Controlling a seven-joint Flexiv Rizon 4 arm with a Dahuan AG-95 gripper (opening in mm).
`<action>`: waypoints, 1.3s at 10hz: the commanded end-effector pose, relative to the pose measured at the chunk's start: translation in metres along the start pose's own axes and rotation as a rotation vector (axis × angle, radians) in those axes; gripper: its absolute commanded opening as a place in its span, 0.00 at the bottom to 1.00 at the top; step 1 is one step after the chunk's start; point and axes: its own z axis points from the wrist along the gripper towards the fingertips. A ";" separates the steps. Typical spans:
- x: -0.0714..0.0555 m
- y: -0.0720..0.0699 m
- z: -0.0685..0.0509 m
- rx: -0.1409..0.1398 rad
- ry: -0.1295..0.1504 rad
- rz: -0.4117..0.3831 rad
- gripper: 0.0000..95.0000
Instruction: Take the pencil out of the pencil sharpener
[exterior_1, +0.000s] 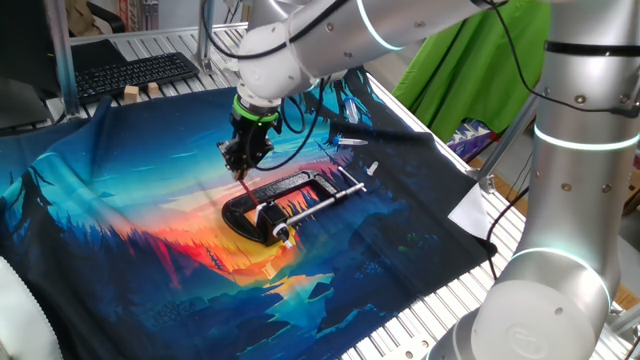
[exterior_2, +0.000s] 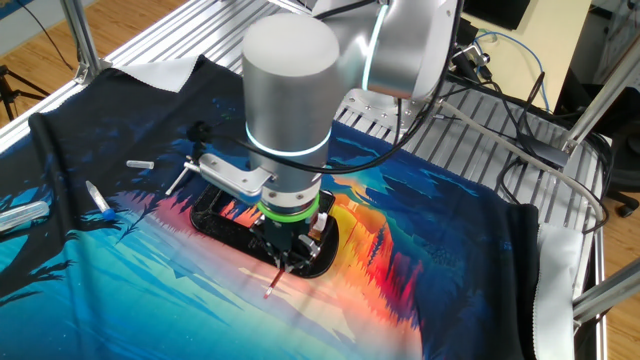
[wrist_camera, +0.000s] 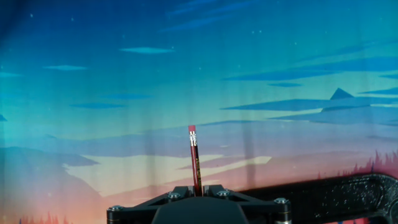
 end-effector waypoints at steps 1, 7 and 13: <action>-0.007 0.001 0.001 -0.006 -0.004 0.004 0.00; -0.038 -0.007 -0.005 0.005 0.006 -0.008 0.00; -0.070 -0.038 -0.010 0.007 0.031 -0.065 0.00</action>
